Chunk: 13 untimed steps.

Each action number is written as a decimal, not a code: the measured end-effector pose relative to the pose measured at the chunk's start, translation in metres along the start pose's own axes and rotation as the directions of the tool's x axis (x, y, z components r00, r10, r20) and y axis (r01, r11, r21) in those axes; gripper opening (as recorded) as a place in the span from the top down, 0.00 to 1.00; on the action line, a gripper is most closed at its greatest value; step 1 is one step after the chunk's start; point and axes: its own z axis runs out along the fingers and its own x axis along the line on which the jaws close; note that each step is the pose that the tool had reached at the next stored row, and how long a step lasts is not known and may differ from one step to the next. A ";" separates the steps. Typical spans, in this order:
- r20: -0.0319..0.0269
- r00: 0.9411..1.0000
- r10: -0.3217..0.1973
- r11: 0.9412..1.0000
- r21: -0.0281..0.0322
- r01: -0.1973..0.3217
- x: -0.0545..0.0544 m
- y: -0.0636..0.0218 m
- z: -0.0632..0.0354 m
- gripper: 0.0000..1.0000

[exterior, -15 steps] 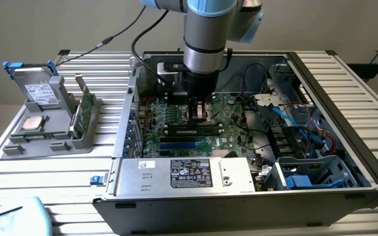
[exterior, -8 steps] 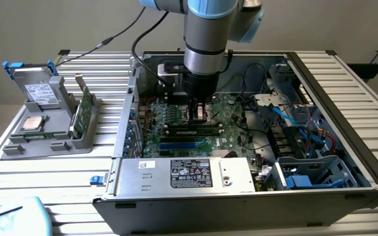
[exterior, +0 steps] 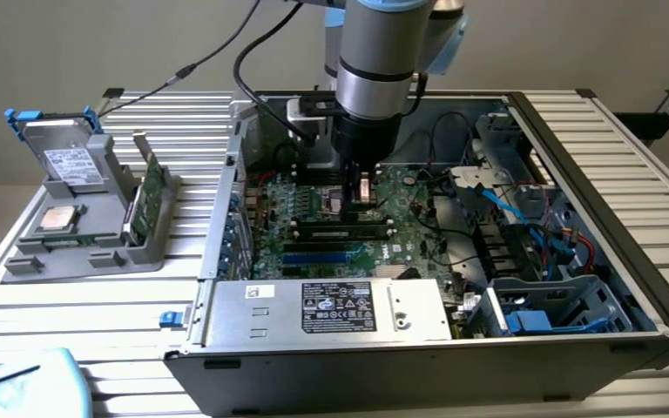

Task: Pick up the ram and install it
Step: 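Press down the ram until it locks into place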

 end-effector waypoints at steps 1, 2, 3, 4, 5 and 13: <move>0.003 1.000 0.000 1.000 -0.001 0.000 0.000 -0.0013 -0.0017 0.89; 0.004 1.000 0.000 1.000 0.000 0.000 0.001 -0.0017 -0.0020 0.89; 0.004 1.000 0.000 1.000 -0.001 0.000 0.001 -0.0017 -0.0020 0.89; 0.004 1.000 0.000 1.000 -0.001 0.000 0.001 -0.0017 -0.0020 0.89; 0.004 1.000 0.000 1.000 -0.001 0.000 0.001 -0.0017 -0.0021 0.89; 0.004 1.000 0.000 1.000 -0.001 0.000 0.001 -0.0017 -0.0021 0.89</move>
